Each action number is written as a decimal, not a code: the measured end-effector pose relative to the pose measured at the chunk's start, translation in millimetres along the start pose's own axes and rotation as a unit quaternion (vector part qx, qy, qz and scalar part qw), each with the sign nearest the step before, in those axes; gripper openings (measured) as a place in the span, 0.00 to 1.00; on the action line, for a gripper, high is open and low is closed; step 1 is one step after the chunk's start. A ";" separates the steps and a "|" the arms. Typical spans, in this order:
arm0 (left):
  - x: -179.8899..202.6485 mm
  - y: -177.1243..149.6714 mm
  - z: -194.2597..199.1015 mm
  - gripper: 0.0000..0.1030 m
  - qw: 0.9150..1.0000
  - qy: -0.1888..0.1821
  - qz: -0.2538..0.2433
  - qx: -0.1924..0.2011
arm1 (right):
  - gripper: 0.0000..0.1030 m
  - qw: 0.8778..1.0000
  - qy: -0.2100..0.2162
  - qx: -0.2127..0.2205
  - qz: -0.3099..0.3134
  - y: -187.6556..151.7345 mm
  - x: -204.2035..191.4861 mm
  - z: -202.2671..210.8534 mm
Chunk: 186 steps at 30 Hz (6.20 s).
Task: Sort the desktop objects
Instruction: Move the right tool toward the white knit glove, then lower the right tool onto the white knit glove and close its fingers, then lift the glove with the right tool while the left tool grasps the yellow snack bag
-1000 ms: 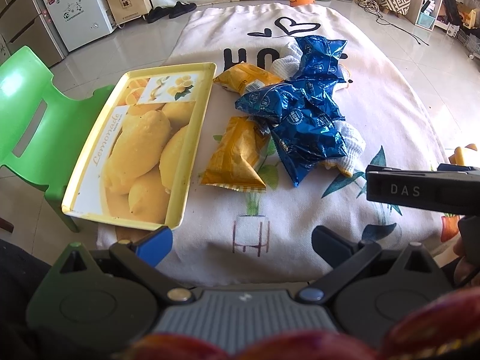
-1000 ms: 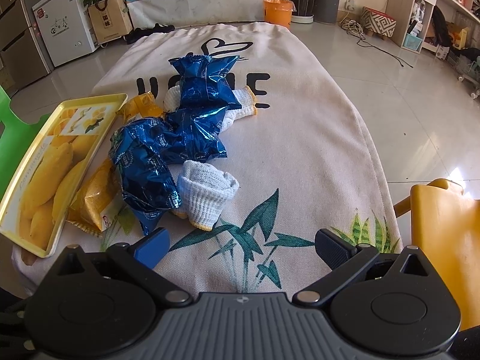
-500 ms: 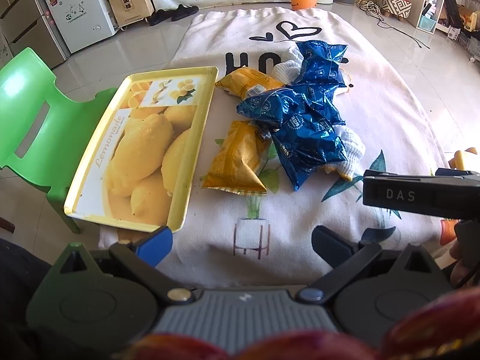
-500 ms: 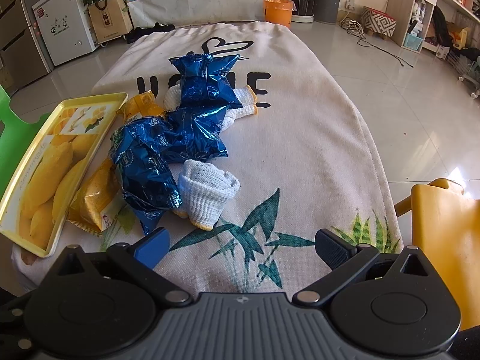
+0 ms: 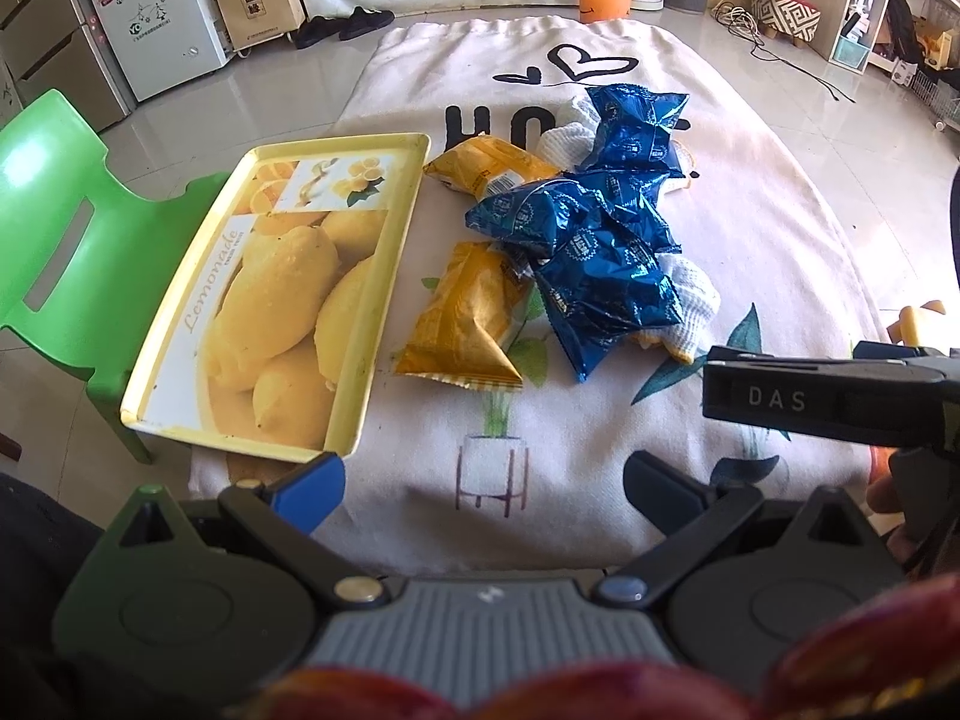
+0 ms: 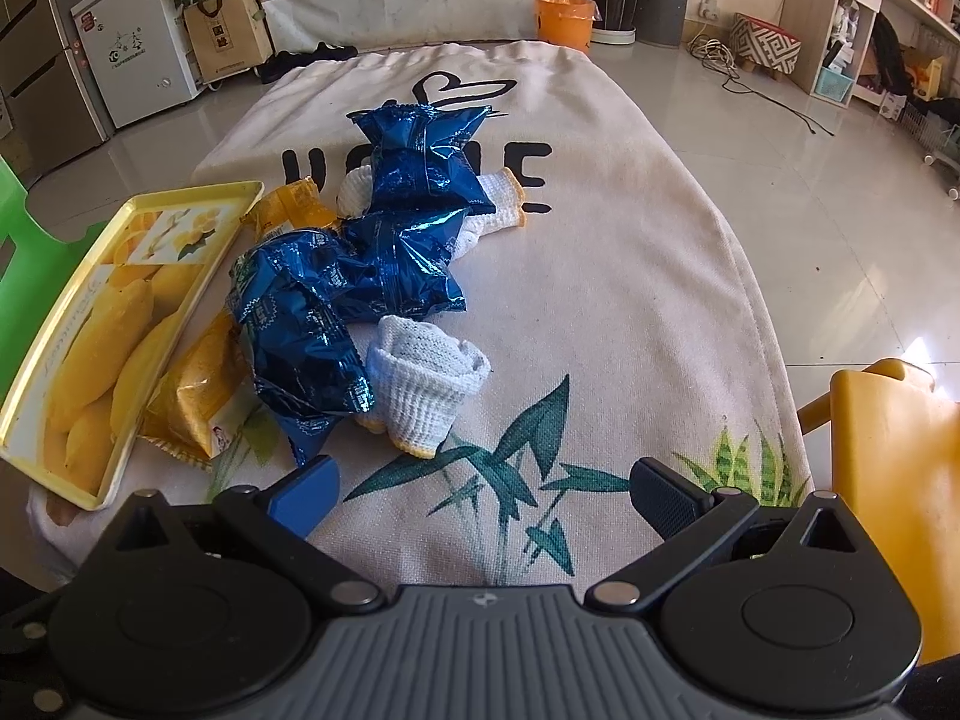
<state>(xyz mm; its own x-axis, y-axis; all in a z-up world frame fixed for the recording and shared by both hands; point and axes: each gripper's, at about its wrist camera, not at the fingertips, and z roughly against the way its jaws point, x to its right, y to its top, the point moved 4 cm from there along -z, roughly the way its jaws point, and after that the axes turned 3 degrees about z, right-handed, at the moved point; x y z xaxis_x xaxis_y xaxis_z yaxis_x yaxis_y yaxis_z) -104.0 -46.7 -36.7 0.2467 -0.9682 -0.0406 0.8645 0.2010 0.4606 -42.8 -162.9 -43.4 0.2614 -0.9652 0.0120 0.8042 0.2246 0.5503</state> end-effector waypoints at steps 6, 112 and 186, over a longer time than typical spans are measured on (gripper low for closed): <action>-0.2 2.1 -0.8 1.00 1.000 0.004 -0.006 0.001 | 1.00 1.000 0.007 0.007 -0.001 0.8 -1.2 2.4; -17.9 63.5 -117.9 0.97 0.991 -0.130 0.012 0.020 | 0.65 0.958 0.102 -0.014 -0.267 28.3 16.1 -78.1; -6.6 62.1 -170.9 1.00 0.999 -0.022 0.020 -0.033 | 0.76 0.974 -0.019 -0.024 -0.224 21.5 26.3 -87.2</action>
<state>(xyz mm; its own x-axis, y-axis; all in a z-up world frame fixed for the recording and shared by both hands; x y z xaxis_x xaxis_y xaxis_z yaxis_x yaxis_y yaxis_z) 22.9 -2.4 -159.4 0.2625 -0.9648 0.0169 0.8823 0.2471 0.4007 27.9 -171.8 -104.1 -0.1416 -0.9718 -0.1883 0.8576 -0.2155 0.4671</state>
